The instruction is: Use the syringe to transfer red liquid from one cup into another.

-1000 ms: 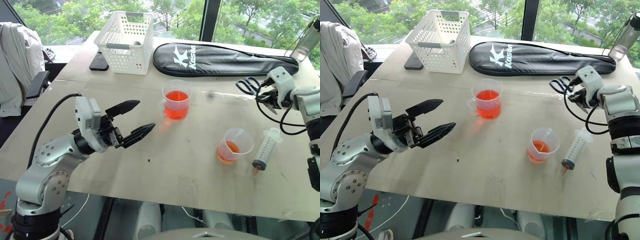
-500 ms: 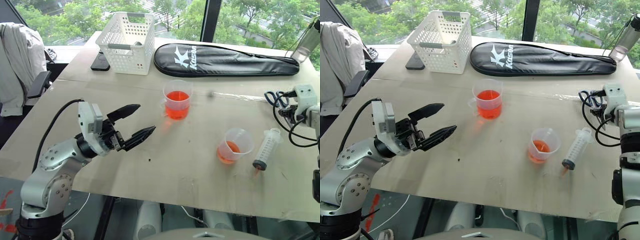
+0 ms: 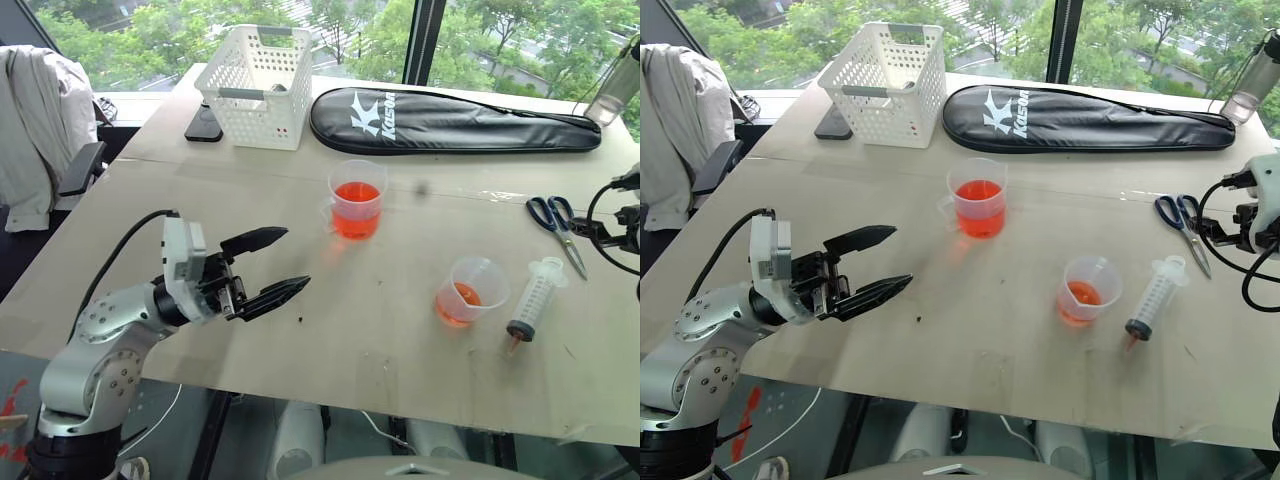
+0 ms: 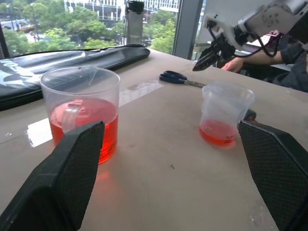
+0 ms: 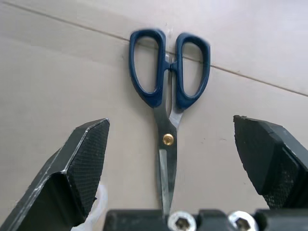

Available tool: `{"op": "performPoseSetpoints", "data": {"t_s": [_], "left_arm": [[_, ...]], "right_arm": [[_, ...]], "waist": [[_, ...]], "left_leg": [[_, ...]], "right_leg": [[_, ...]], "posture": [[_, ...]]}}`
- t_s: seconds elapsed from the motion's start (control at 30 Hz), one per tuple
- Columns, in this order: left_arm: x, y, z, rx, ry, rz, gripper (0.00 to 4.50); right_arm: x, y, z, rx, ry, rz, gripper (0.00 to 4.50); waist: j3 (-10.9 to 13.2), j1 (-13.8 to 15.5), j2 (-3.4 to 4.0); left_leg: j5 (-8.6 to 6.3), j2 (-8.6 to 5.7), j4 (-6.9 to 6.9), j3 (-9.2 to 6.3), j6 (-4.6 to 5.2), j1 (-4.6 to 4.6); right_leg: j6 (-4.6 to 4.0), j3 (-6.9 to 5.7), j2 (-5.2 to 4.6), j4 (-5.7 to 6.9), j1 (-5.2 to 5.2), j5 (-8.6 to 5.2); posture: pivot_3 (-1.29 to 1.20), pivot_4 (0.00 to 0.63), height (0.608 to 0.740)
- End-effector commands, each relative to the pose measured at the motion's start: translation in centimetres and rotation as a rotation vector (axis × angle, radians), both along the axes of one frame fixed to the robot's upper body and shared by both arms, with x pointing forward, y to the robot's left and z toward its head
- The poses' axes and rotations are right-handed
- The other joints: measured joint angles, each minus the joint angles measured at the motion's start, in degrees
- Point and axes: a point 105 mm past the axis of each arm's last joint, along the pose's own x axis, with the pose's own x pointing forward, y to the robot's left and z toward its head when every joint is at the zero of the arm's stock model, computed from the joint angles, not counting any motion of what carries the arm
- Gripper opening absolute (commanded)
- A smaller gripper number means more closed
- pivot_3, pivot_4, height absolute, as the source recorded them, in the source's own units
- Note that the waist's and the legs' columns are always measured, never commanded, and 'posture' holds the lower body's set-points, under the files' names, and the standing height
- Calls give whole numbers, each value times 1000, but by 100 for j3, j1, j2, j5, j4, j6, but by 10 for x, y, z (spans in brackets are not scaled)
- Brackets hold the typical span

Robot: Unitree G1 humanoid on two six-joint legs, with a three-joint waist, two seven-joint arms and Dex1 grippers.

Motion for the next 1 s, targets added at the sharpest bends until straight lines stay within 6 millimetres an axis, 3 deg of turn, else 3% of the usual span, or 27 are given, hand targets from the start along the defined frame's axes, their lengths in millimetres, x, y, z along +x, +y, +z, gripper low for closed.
{"op": "performPoseSetpoints", "data": {"t_s": [0.03, 0.27, 0.4, 0.6, 1.0], "left_arm": [[-7, -13, 20, -7, -62, -97, 4500], [-22, -36, 39, 2, -41, -325, 4500], [-25, -48, 47, 5, -17, -415, 4500], [-30, -55, 54, 68, 24, -504, 4500], [-38, -60, 54, 75, 23, -459, 4500]], "right_arm": [[-27, 13, 13, 86, 25, -32, 4430], [-56, 22, -11, 203, 158, 36, 4430], [-50, 22, -13, 282, 206, -8, 4430], [-41, 37, -23, 357, 311, -26, 4430], [-29, 62, -58, 374, 411, -162, 4430]], "waist": [[-2, -13, -1], [-7, 11, -10], [-7, -36, -10], [-4, -44, -14], [-4, -31, -15]], "left_leg": [[0, 0, 0, -1, 0, 0], [-4, -8, 23, -14, 7, 9], [-6, -8, 44, -15, 11, 11], [-6, -7, 34, -12, 12, 71], [-10, -8, 27, -5, 17, 68]], "right_leg": [[0, -1, 0, 2, 0, 0], [1, 1, -1, -7, 36, 0], [15, 8, 4, -4, 43, 9], [-2, 25, 13, -8, 97, -2], [20, 34, 13, -20, 96, 10]], "posture": [[0, 150, 724], [0, 150, 724], [0, 150, 724], [0, 150, 724], [0, 150, 724]]}}
